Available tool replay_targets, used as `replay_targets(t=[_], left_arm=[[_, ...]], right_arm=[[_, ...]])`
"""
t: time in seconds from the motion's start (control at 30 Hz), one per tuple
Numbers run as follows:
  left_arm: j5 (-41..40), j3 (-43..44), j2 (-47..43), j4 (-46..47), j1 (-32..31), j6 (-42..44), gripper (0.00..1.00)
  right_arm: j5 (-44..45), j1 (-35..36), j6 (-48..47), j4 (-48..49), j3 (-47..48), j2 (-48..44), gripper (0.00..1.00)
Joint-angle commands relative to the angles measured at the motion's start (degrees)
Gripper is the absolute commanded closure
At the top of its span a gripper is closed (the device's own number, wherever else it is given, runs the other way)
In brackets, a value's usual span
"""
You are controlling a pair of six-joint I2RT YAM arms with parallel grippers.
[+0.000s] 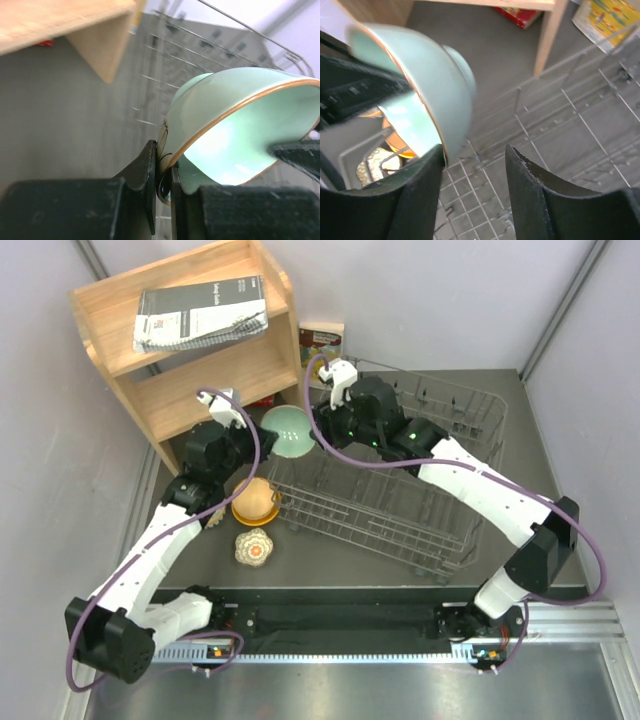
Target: Unload the bowls from the dish rack
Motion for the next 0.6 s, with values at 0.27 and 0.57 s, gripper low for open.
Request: replay_targets(t=[0.27,0.57], left_arm=[[-21.32,12.00,-4.19,-2.26,0.28,4.95,1.00],[-31.52,11.56,-13.06,-13.16,0.37,7.50,1.00]], right_arm=[[4.39,-14.83,2.07,3.18,-13.28,-13.36,0.49],[6.41,-15.80,2.60,4.50,-18.66,-15.04,0.49]])
